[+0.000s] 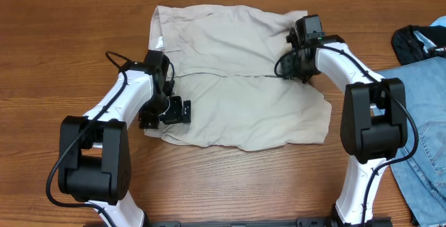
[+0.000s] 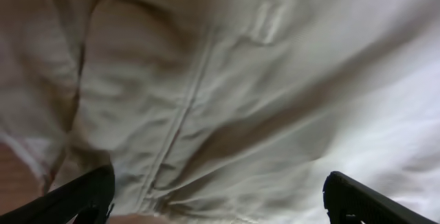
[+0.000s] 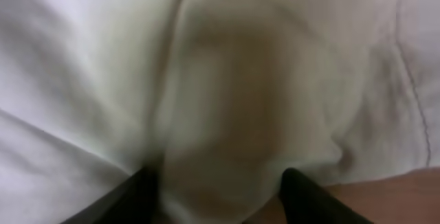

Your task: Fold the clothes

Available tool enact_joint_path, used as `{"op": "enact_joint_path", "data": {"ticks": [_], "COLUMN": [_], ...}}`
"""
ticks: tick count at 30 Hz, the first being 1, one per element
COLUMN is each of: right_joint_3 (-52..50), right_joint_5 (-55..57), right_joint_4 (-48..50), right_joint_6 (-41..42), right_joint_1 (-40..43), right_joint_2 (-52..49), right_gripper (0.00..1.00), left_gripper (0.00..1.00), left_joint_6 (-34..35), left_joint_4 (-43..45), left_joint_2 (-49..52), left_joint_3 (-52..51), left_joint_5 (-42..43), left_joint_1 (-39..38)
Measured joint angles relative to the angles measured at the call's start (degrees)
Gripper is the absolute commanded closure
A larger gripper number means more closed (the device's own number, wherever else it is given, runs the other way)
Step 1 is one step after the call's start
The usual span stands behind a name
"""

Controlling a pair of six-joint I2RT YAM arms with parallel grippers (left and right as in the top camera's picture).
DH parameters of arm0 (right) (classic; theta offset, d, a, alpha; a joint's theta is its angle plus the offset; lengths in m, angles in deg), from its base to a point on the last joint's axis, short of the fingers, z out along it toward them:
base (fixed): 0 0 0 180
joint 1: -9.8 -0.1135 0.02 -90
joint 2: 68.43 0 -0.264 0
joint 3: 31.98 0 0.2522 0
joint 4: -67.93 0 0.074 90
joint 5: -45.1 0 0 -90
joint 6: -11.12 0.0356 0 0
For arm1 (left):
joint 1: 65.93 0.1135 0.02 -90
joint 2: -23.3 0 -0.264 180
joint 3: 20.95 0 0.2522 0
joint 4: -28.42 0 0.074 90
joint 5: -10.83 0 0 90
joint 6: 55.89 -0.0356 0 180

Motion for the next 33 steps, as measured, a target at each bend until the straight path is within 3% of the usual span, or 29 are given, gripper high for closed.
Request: {"op": "enact_joint_path", "data": {"ticks": [5,12,19,27,30,32,33], "right_joint_3": [-0.2,-1.2,4.4,6.4,6.2,6.1,6.0], "right_joint_5": [0.2,0.4,0.4,-1.9,-5.3,-6.8,-7.3], "right_joint_4": [-8.1,-11.8,-18.0,-28.9,-33.9,-37.2,-38.7], "right_joint_6": [4.3,6.9,7.6,11.3,12.2,13.3,13.9], "right_joint_1": [0.0,0.0,0.1,1.3,2.6,3.4,3.8], "right_joint_2": [1.1,5.2,19.5,30.6,30.0,29.8,29.8], "right_gripper": [0.37,0.00,0.00,0.00,0.00,0.00,0.00], "left_gripper": [0.00,0.03,0.00,0.00,0.09,0.23,0.24], "left_joint_6": [-0.2,-1.3,-1.9,-3.2,-3.4,-3.8,-3.9], "left_joint_4": [-1.9,-2.3,-1.2,-1.3,-2.8,-4.3,-5.4], "left_joint_2": [0.0,0.0,-2.0,-13.6,-13.6,-13.6,-13.6], "left_joint_3": [-0.3,-1.9,-2.0,-2.1,-2.1,-2.4,-2.7], "left_joint_5": [-1.9,-2.5,-2.3,-1.0,-0.2,0.1,0.2], "left_joint_1": [0.1,1.8,1.9,3.9,4.6,4.8,4.9]}}
